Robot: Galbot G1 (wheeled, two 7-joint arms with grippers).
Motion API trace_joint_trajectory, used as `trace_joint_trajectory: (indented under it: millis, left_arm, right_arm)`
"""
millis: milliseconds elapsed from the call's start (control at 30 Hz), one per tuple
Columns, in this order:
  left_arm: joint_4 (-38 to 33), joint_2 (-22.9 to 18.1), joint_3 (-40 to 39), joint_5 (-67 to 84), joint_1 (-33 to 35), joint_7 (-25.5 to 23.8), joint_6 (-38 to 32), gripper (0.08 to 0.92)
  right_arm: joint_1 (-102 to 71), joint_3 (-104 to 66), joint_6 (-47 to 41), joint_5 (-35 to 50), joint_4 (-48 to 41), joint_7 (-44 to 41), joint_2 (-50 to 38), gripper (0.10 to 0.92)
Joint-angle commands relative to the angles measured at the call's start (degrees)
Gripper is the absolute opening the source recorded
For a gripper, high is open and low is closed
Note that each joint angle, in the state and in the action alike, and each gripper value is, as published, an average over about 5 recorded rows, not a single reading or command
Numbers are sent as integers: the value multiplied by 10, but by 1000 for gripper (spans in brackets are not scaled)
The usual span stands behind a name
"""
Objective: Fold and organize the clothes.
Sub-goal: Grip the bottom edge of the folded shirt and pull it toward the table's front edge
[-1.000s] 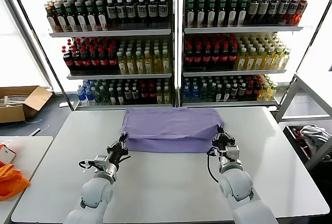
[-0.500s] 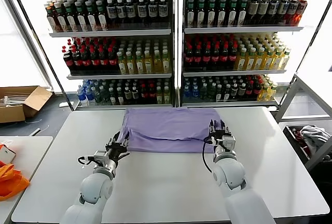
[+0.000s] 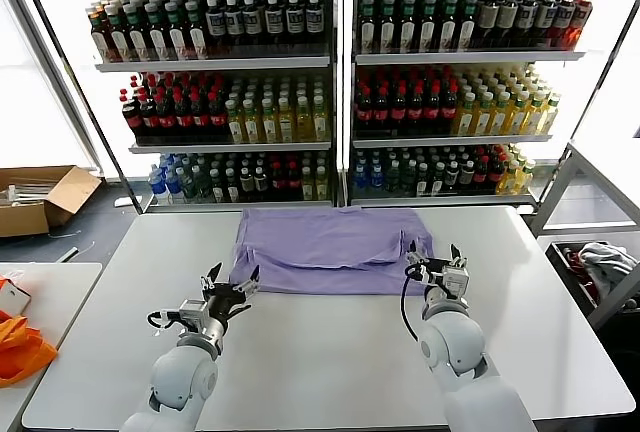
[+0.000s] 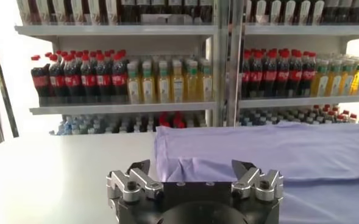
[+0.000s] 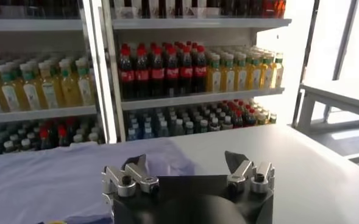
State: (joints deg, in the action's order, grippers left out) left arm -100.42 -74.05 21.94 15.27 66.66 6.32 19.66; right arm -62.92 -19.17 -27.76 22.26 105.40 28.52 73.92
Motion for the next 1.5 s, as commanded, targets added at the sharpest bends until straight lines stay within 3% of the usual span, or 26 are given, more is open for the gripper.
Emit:
trace_joint_trajectory:
  millis: [33,933,1033,1500]
  left_arm:
    - [-8,1,1,-9,13,2,10,823]
    - [76,17,-30,4,-52,12,26,822]
    - [80,15,-32,3,-50,12,26,793]
    - [63,11,-32,-6,-15,6,23,412]
  right_arm:
    - [-50,-17,-14,-7,27,1,-7,823]
    - [1,8,-43,-21,-57,4,9,823]
    - [1,10,-41,-24,-69,-1,12,815]
    - [-20,12,-23,-27,-75,-25,12,439]
